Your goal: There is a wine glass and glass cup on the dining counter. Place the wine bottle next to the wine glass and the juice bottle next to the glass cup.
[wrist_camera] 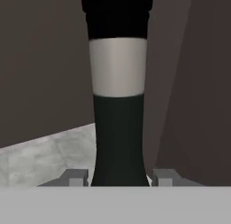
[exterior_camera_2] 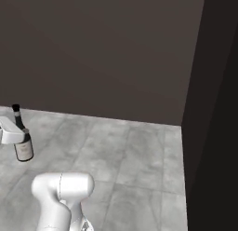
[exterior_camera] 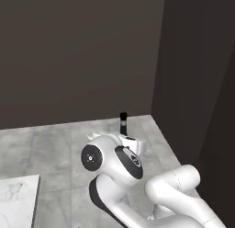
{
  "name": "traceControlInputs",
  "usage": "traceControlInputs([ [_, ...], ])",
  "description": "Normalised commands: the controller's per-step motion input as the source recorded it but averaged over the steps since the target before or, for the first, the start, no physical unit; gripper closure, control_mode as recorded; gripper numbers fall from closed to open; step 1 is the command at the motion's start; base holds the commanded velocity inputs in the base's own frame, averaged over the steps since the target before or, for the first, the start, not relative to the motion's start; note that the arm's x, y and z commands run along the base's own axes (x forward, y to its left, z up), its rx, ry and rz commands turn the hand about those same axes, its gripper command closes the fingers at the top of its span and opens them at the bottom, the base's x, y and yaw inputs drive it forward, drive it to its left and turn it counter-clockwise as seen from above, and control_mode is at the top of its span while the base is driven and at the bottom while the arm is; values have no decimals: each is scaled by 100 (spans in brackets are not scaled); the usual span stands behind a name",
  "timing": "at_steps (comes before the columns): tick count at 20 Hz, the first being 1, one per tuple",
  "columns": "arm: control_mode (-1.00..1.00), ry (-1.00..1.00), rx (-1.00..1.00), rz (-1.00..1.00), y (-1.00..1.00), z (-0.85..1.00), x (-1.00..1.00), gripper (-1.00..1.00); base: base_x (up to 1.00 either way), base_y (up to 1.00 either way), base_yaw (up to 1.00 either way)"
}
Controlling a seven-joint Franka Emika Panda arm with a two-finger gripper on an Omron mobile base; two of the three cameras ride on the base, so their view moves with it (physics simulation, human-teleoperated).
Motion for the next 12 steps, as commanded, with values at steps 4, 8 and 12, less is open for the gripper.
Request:
traceControlInputs([
  [4, 100, 0, 0, 0, 0, 0, 0, 100, 74, -31, 23],
  [8, 100, 0, 0, 0, 0, 0, 0, 100, 73, -28, 28],
  [12, 100, 0, 0, 0, 0, 0, 0, 100, 71, -24, 34],
])
